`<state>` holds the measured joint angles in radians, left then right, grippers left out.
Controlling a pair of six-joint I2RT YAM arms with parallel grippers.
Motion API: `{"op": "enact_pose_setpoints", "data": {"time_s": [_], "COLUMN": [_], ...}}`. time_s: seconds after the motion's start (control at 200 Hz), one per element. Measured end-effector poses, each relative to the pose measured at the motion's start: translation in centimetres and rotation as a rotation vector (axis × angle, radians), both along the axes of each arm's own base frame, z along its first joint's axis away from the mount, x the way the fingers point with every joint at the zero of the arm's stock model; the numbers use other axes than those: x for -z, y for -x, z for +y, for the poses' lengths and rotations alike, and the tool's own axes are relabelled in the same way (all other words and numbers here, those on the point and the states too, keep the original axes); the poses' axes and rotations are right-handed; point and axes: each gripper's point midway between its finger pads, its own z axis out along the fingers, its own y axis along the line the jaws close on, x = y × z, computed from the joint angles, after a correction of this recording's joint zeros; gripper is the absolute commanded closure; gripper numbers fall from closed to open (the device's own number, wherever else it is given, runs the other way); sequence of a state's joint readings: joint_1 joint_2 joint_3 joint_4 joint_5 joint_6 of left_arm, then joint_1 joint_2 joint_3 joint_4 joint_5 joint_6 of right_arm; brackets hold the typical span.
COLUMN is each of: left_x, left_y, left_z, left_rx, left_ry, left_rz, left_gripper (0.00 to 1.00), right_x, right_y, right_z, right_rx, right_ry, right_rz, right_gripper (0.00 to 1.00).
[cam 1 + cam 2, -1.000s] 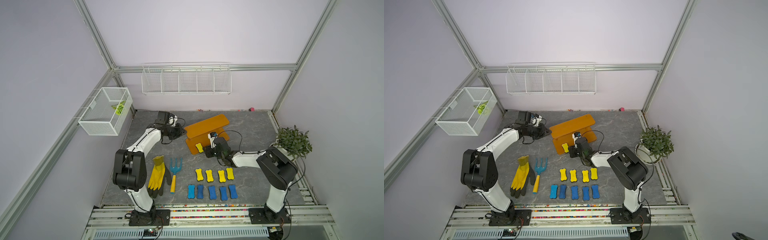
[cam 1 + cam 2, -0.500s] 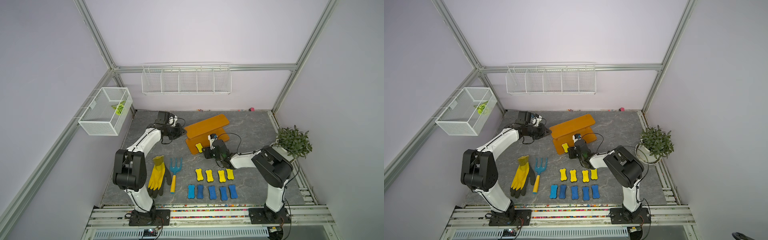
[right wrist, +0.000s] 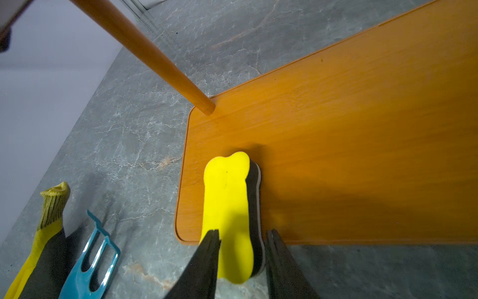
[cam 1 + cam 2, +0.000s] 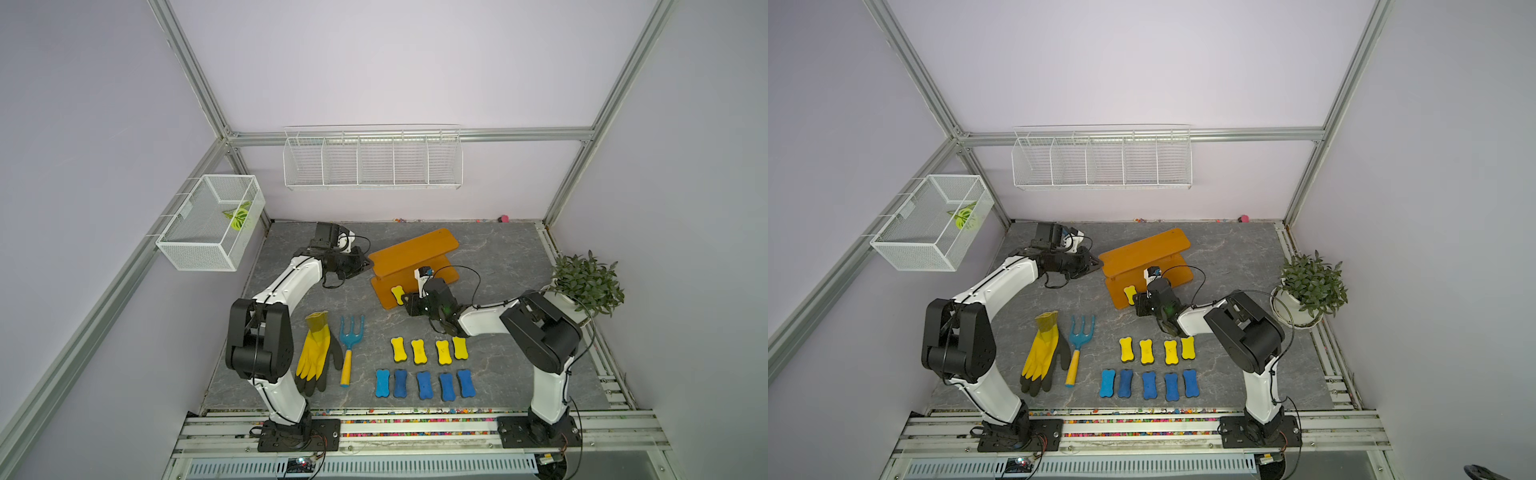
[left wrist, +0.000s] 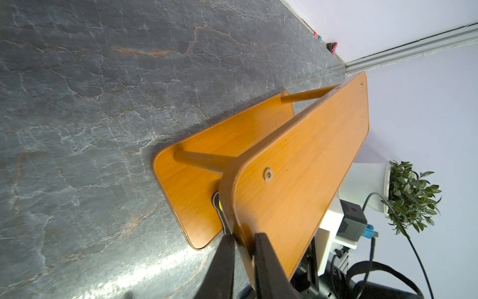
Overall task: Remove the whiteboard erasers from the shelf
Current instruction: Pick up the whiteboard eraser from the shelf.
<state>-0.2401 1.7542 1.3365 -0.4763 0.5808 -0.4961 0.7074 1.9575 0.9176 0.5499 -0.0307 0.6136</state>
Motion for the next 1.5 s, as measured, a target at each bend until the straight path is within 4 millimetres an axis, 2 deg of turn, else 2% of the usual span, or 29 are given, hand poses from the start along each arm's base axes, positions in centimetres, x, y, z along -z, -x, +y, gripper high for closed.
{"op": "enact_pose_setpoints", "data": {"time_s": [0.185, 0.36, 0.79, 1.135, 1.23, 1.42, 1.5], "left_x": [0.0, 0.0, -0.1, -0.5, -1.0, -2.2, -2.5], "left_y": [0.0, 0.0, 0.0, 1.0, 1.3, 1.4, 1.5], "left_z": [0.0, 0.0, 0.2, 0.8, 1.0, 1.2, 1.2], "left_rx": [0.0, 0.0, -0.003, -0.026, -0.037, -0.046, -0.047], "left_ry": [0.0, 0.0, 0.0, -0.019, -0.021, -0.016, -0.015], "left_rz": [-0.001, 0.0, 0.0, 0.006, 0.003, -0.023, -0.03], "left_gripper": [0.81, 0.81, 0.81, 0.79, 0.79, 0.79, 0.79], "right_x": [0.2, 0.2, 0.0, -0.6, -1.5, -4.6, -5.2], "right_y": [-0.2, -0.1, 0.3, 1.3, 2.2, 4.4, 5.5], "right_z": [0.6, 0.8, 1.6, 1.7, 2.2, 3.7, 4.1], "right_rx": [-0.014, -0.013, -0.052, -0.074, -0.09, -0.137, -0.15], "right_ry": [-0.013, -0.025, -0.04, -0.024, -0.024, -0.044, -0.038], "right_rz": [0.005, 0.016, 0.06, 0.1, 0.101, 0.069, 0.069], "right_gripper": [0.67, 0.79, 1.0, 1.0, 1.0, 1.0, 1.0]}}
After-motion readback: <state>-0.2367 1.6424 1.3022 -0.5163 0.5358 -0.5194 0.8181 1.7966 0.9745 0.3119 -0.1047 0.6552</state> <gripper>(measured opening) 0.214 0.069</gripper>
